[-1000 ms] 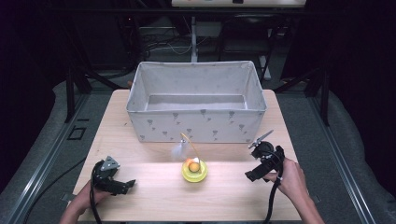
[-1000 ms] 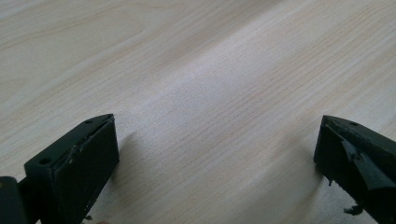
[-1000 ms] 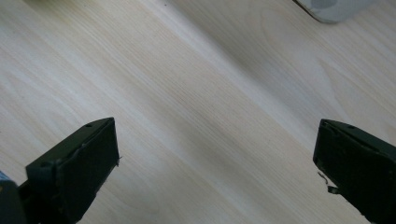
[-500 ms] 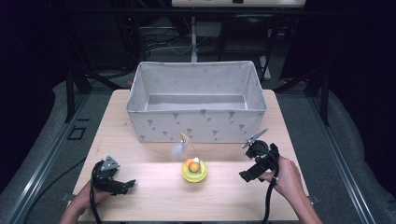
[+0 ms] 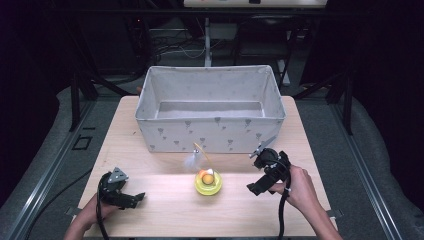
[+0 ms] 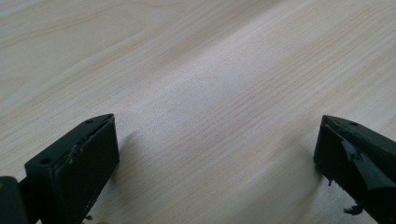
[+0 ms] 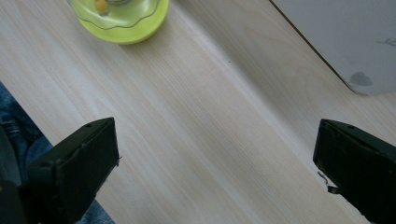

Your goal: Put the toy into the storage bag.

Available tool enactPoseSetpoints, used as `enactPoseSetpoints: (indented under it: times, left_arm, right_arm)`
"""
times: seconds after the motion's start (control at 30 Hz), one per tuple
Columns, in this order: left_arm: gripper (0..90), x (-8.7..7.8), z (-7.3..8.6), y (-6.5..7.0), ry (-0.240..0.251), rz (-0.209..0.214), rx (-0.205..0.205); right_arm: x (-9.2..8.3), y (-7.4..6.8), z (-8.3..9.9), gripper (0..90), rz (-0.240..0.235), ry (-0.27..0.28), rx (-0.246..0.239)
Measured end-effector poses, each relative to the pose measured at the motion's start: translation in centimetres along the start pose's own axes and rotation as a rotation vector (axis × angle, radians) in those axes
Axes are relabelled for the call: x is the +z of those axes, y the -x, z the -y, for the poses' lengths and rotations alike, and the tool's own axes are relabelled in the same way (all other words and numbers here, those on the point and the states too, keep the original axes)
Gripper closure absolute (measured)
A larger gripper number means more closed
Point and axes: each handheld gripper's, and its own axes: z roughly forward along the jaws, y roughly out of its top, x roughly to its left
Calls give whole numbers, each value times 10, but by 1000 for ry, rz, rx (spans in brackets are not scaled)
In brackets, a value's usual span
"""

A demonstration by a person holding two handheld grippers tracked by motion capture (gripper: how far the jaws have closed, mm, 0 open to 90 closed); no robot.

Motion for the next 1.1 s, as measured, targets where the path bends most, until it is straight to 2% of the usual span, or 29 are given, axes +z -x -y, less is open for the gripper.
enactPoseSetpoints:
  times: [0.33, 0.57, 0.77, 0.93, 1.1]
  left_arm:
    - [0, 0, 0, 0, 0, 0, -1]
    - [0, 0, 0, 0, 0, 0, -1]
    - [0, 0, 0, 0, 0, 0, -1]
    - [0, 0, 0, 0, 0, 0, 0]
    - [0, 0, 0, 0, 2, 0, 0]
  right_arm:
    - [3, -12, -18, 0, -39, 3, -37]
    - [3, -24, -38, 0, -75, 8, -78]
    - [4, -31, -51, 0, -83, 6, -107]
    - [5, -34, -63, 0, -103, 0, -131]
    - [7, -36, -72, 0, -119, 14, -133]
